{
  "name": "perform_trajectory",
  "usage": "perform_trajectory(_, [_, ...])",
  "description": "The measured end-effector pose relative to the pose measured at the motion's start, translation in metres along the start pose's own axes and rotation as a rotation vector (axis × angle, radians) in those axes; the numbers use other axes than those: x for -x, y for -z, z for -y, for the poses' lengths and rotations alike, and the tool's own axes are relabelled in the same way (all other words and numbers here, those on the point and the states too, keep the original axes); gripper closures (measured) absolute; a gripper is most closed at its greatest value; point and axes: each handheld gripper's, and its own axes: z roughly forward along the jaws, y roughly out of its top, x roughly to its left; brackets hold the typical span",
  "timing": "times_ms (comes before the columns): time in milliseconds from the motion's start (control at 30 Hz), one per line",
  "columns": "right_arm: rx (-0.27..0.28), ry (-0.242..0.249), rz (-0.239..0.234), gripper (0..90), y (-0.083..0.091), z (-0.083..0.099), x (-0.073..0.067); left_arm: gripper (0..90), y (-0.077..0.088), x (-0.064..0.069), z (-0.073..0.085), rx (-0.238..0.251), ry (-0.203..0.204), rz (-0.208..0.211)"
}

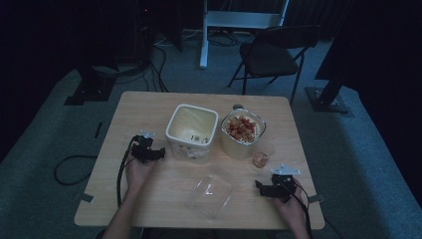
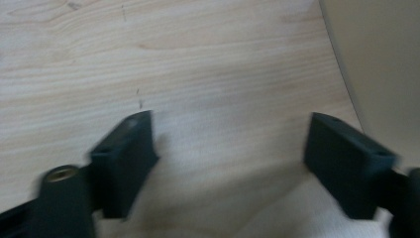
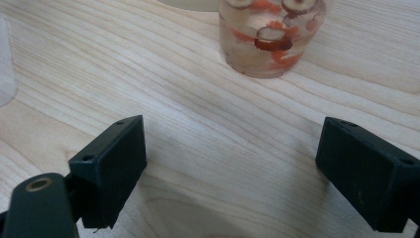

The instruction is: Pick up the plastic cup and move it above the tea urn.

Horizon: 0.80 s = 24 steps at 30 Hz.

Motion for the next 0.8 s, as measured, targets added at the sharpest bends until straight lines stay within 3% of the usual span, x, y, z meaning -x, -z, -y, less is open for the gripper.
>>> perform_trajectory(100, [0.0, -0.001, 0.0, 11.8, 0.0, 0.0, 0.0, 39.4, 0.005, 0.004, 0.002, -0.005, -0.036, -0.021])
perform_trajectory(133, [0.0, -0.001, 0.0, 11.8, 0.0, 0.0, 0.0, 41.0, 0.01, 0.008, 0.004, -0.018, -0.075, -0.04])
perform_trajectory(200, [0.0, -0.001, 0.0, 11.8, 0.0, 0.0, 0.0, 41.3, 0.018, 0.012, 0.008, -0.014, -0.093, -0.016])
perform_trajectory(333, [0.0, -0.001, 0.0, 11.8, 0.0, 0.0, 0.0, 43.3, 0.042, 0.019, 0.011, 0.034, -0.128, 0.081])
perform_trajectory(400, [0.0, 0.0, 0.0, 11.8, 0.0, 0.0, 0.0, 43.5, 0.056, 0.025, 0.011, 0.078, -0.15, 0.166])
perform_trajectory(533, [0.001, 0.0, 0.001, 11.9, 0.0, 0.0, 0.0, 46.0, 0.083, 0.043, 0.013, 0.148, -0.202, 0.292])
perform_trajectory(567, [0.001, 0.0, 0.001, 11.9, 0.0, 0.0, 0.0, 45.9, 0.083, 0.043, 0.013, 0.148, -0.202, 0.292])
perform_trajectory(600, [0.001, 0.0, 0.001, 11.9, 0.0, 0.0, 0.0, 45.3, 0.091, 0.055, 0.014, 0.158, -0.24, 0.341])
perform_trajectory(733, [0.001, 0.0, 0.001, 11.9, 0.0, 0.0, 0.0, 44.8, 0.101, 0.086, 0.016, 0.147, -0.325, 0.403])
perform_trajectory(800, [0.001, 0.0, 0.001, 11.9, 0.0, 0.0, 0.0, 45.4, 0.103, 0.103, 0.017, 0.124, -0.384, 0.414])
